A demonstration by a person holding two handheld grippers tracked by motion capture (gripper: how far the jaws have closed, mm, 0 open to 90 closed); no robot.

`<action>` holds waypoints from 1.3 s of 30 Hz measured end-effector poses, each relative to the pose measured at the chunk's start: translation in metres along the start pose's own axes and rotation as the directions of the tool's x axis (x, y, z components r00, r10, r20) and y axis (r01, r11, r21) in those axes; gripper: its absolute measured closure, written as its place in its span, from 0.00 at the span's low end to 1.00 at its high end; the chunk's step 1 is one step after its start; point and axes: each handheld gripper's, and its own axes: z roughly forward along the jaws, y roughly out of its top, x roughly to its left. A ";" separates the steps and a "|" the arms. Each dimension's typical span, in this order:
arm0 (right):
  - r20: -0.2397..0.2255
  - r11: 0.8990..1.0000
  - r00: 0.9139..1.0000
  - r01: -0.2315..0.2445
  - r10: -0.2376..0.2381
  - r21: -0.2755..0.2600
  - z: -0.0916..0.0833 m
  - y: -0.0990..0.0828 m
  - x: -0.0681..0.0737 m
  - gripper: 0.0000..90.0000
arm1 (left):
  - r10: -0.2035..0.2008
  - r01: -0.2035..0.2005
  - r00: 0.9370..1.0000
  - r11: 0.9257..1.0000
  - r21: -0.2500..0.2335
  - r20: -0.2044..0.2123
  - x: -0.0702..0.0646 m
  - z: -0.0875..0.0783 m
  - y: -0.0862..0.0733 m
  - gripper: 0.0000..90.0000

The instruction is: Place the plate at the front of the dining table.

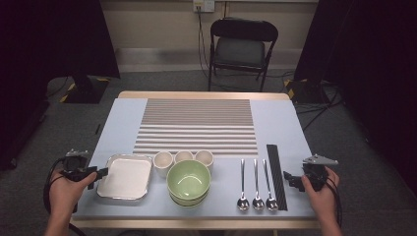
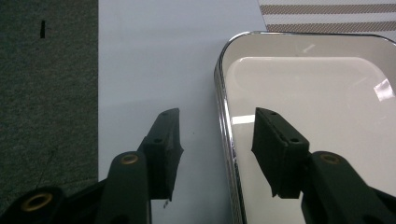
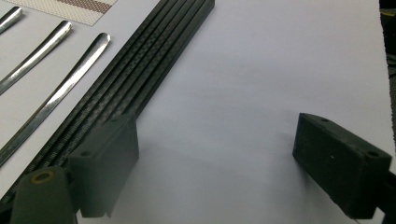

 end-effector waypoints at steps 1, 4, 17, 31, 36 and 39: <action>0.001 1.000 1.000 -0.001 0.001 0.000 0.000 0.000 0.000 0.15 | -0.005 0.005 1.000 1.000 0.004 0.004 0.000 0.000 0.000 0.62; 0.002 1.000 1.000 0.000 0.000 0.000 0.000 0.000 0.000 0.15 | -0.013 0.013 1.000 1.000 0.005 0.015 0.000 0.000 0.000 0.65; 0.001 1.000 1.000 0.000 0.000 0.000 0.000 0.000 0.000 0.15 | 0.011 -0.011 1.000 1.000 0.030 0.001 -0.003 -0.001 0.002 0.78; 0.001 1.000 1.000 -0.001 0.001 0.000 0.000 0.000 0.000 0.15 | -0.006 0.006 1.000 0.999 0.051 0.002 -0.005 -0.001 0.004 0.89; 0.000 1.000 1.000 0.000 0.000 0.000 0.000 0.000 0.000 0.15 | -0.017 0.017 1.000 0.998 0.057 0.013 -0.005 0.000 0.005 0.93; 0.001 1.000 1.000 -0.001 0.001 0.000 0.000 0.000 0.000 0.15 | -0.021 0.021 1.000 0.998 0.062 0.010 -0.006 0.000 0.006 0.94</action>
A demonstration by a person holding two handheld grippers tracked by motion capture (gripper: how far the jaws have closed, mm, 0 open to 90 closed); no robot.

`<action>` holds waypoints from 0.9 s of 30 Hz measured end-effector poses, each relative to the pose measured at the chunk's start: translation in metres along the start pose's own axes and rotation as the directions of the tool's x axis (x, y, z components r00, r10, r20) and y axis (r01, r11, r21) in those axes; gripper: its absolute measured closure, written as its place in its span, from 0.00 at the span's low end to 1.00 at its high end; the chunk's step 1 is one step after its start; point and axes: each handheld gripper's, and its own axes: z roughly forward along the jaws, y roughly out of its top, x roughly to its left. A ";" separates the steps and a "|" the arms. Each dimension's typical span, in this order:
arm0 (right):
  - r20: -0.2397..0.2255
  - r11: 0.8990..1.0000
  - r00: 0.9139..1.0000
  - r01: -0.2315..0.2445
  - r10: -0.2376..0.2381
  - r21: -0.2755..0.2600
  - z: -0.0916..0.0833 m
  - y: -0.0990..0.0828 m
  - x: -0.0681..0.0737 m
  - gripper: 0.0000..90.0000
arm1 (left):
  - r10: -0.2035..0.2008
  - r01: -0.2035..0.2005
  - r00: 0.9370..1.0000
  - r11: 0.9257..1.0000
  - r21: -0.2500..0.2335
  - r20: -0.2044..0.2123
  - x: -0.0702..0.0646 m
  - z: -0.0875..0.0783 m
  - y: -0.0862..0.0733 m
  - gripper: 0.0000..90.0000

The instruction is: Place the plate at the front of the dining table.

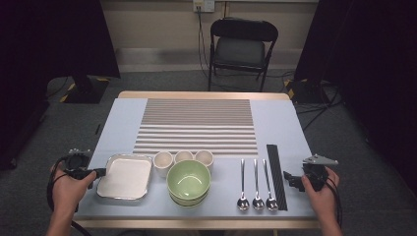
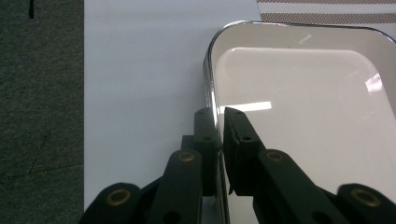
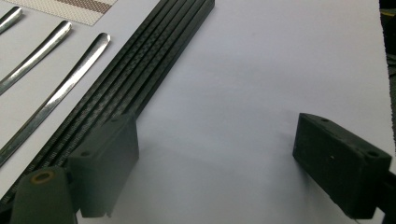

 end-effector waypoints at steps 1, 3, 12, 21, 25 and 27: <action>0.000 1.000 1.000 0.001 -0.001 0.000 0.000 0.000 0.000 0.15 | 0.001 -0.001 1.000 1.000 0.000 -0.001 0.000 0.000 0.000 0.94; -0.001 1.000 1.000 0.000 0.000 0.000 0.000 0.000 0.000 0.15 | -0.001 0.001 1.000 1.000 0.000 -0.001 0.000 0.000 0.000 0.94; -0.001 1.000 1.000 0.001 -0.001 0.000 0.000 0.000 0.000 0.15 | -0.021 0.021 1.000 1.000 0.007 -0.013 -0.001 0.000 0.003 0.95; -0.001 1.000 1.000 0.000 0.000 0.001 0.000 0.000 0.000 0.15 | -0.046 0.046 0.999 0.999 0.004 -0.010 -0.001 -0.003 0.005 0.98; 0.000 1.000 1.000 0.000 0.000 0.001 0.000 0.000 0.000 0.15 | -0.055 0.055 0.998 0.998 0.006 -0.010 -0.001 -0.003 0.006 0.98; 0.000 1.000 1.000 -0.001 0.001 0.001 0.000 0.000 0.000 0.15 | -0.066 0.066 0.998 0.998 0.011 -0.015 -0.002 -0.003 0.006 0.98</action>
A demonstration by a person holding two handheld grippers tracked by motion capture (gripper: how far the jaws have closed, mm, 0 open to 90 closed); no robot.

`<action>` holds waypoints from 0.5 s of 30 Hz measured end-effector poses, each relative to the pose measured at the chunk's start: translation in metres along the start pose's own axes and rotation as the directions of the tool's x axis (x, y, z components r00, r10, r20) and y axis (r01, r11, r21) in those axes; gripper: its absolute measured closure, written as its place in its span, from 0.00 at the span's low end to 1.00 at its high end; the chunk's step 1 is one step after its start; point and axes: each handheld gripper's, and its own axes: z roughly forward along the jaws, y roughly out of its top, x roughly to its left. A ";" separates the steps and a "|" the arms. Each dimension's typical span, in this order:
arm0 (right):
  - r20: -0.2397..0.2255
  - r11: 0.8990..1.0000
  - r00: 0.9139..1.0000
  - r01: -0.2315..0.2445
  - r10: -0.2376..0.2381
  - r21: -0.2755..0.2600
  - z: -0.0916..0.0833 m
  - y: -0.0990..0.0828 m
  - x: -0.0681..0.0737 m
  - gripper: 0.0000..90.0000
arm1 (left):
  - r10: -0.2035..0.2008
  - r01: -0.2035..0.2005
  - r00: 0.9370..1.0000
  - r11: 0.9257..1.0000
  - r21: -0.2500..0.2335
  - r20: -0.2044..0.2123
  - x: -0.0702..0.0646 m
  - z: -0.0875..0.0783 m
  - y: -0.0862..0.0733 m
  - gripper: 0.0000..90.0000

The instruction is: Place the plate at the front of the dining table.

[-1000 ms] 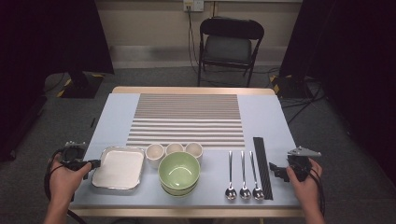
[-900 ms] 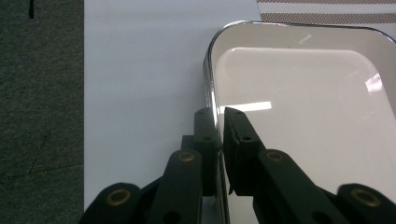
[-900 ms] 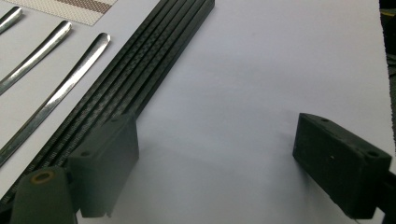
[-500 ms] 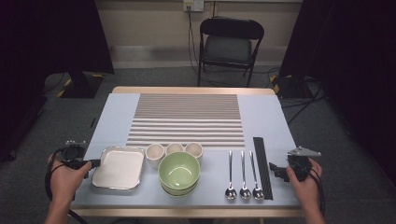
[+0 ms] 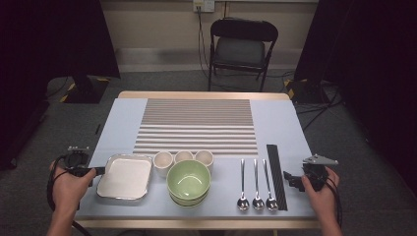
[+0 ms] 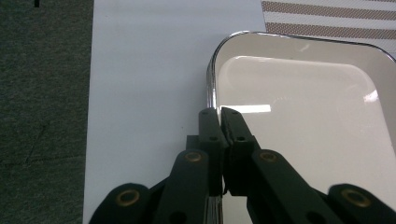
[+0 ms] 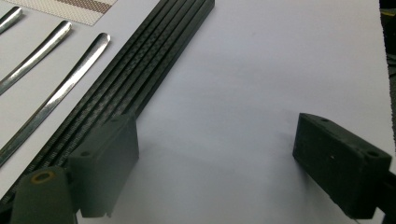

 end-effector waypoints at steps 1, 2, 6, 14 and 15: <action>0.000 1.000 1.000 0.000 0.000 0.000 0.000 0.000 0.000 0.15 | 0.002 -0.002 1.000 1.000 0.007 -0.007 -0.001 0.000 0.001 0.98; -0.001 1.000 1.000 0.000 0.000 0.000 0.000 0.000 0.000 0.15 | 0.000 0.000 1.000 1.000 0.009 -0.013 -0.002 0.000 0.001 0.98; -0.001 1.000 1.000 0.000 0.000 0.000 0.000 0.000 0.000 0.15 | -0.001 0.001 1.000 1.000 0.016 -0.031 -0.004 0.000 0.002 0.98; -0.001 1.000 1.000 0.000 0.000 0.000 0.000 0.000 0.000 0.15 | -0.012 0.013 0.999 1.000 0.015 -0.043 -0.005 -0.001 0.003 0.98; -0.001 1.000 1.000 0.000 0.000 0.001 0.000 0.000 0.000 0.15 | -0.011 0.012 0.999 1.000 0.013 -0.047 -0.006 -0.001 0.003 0.99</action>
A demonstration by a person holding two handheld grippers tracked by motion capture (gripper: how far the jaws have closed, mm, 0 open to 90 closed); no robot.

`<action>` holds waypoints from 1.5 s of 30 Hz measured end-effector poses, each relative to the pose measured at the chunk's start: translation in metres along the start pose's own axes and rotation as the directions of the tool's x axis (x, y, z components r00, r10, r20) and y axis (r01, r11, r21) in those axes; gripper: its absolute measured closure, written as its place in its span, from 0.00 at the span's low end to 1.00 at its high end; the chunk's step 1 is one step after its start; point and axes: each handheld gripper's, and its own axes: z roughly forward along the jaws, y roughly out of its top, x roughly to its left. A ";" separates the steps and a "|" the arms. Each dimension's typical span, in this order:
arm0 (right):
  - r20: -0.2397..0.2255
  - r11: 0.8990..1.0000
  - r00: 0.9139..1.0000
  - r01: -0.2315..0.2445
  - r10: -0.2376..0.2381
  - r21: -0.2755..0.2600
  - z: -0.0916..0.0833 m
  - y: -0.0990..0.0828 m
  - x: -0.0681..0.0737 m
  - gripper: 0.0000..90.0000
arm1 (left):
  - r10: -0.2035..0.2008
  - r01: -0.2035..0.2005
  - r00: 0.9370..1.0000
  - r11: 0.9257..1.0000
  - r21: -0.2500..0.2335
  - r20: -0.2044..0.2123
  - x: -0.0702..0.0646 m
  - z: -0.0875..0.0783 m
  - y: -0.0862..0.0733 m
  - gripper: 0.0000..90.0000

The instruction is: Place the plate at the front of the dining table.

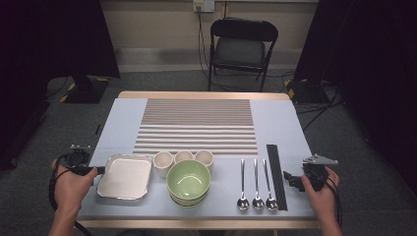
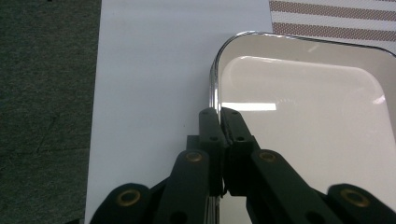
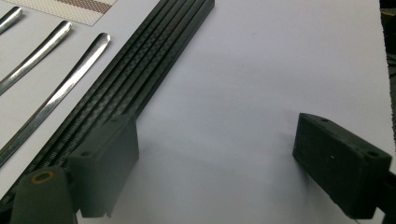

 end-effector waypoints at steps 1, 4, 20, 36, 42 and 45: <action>0.000 1.000 1.000 0.000 0.000 0.000 0.000 0.000 0.000 0.15 | 0.000 0.000 1.000 1.000 0.000 0.000 0.000 0.000 0.000 0.99; 0.000 1.000 1.000 -0.001 0.001 0.000 0.000 0.000 0.000 0.15 | -0.014 0.014 1.000 1.000 -0.022 0.016 -0.001 -0.003 0.001 1.00; 0.000 1.000 1.000 0.001 -0.001 0.000 0.000 0.000 0.000 0.15 | -0.001 0.001 0.999 1.000 -0.002 0.038 0.004 -0.001 0.003 0.99; 0.000 1.000 1.000 0.000 0.000 0.000 0.000 0.000 0.000 0.15 | 0.000 -0.001 1.000 1.000 0.032 0.030 0.004 0.007 0.002 0.96; 0.000 1.000 1.000 -0.003 0.003 0.000 0.000 0.000 0.000 0.15 | -0.025 0.026 1.000 0.998 0.048 -0.017 -0.003 0.007 0.005 0.96; -0.001 1.000 1.000 -0.003 0.003 0.000 0.000 0.000 0.000 0.15 | -0.040 0.041 0.999 0.998 0.051 -0.029 -0.005 0.007 0.005 0.96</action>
